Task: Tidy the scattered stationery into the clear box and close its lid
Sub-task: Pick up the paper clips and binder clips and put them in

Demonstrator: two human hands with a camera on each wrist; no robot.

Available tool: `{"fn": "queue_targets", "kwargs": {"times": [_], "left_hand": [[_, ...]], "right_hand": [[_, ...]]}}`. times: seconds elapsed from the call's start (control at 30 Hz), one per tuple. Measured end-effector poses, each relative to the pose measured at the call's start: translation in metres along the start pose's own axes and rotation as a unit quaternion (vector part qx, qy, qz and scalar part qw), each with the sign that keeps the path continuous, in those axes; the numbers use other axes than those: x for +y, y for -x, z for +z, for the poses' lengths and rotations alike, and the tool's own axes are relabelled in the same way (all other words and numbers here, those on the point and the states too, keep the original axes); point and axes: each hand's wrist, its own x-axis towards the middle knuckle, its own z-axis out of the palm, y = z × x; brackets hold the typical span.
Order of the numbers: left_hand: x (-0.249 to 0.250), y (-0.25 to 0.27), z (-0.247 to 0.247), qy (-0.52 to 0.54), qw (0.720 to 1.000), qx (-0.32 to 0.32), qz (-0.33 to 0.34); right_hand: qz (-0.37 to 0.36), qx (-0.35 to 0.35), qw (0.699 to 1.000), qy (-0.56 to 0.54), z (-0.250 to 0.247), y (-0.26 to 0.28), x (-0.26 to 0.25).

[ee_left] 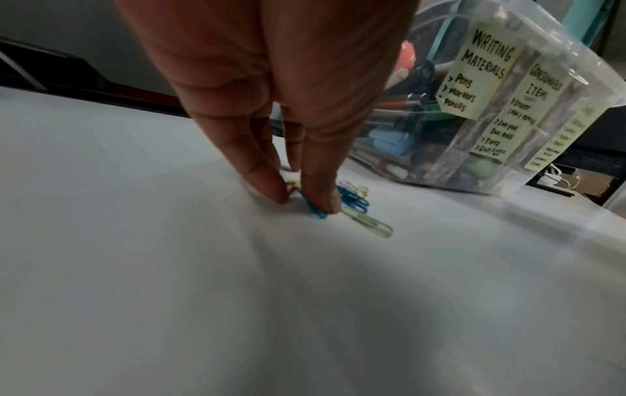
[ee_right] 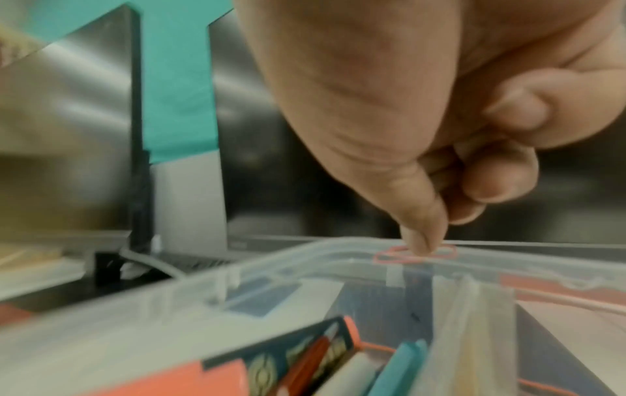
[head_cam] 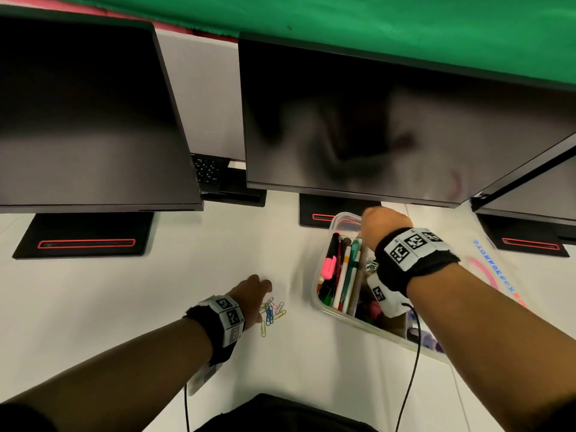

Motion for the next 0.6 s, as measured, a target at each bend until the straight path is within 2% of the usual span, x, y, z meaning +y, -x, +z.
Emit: {"fn": "queue_targets", "kwargs": {"times": [0.13, 0.3, 0.43, 0.5, 0.6], "left_hand": [[0.006, -0.005, 0.005, -0.003, 1.0, 0.0, 0.016], [0.01, -0.008, 0.01, -0.009, 0.999, 0.01, 0.043], [0.013, -0.008, 0.011, 0.034, 0.999, 0.037, 0.018], [0.011, -0.007, 0.012, 0.037, 0.999, 0.02, 0.019], [0.014, -0.002, 0.015, -0.037, 0.997, -0.019, 0.061]], "right_hand": [[0.045, 0.016, 0.999, -0.024, 0.005, 0.011, 0.025], [0.06, -0.017, 0.997, -0.048, 0.03, 0.019, 0.036], [0.075, -0.011, 0.995, -0.069, 0.036, 0.016, 0.034], [0.082, -0.012, 0.994, -0.071, 0.034, 0.015, 0.032], [0.09, -0.021, 0.992, -0.082, 0.033, 0.014, 0.03]]}}
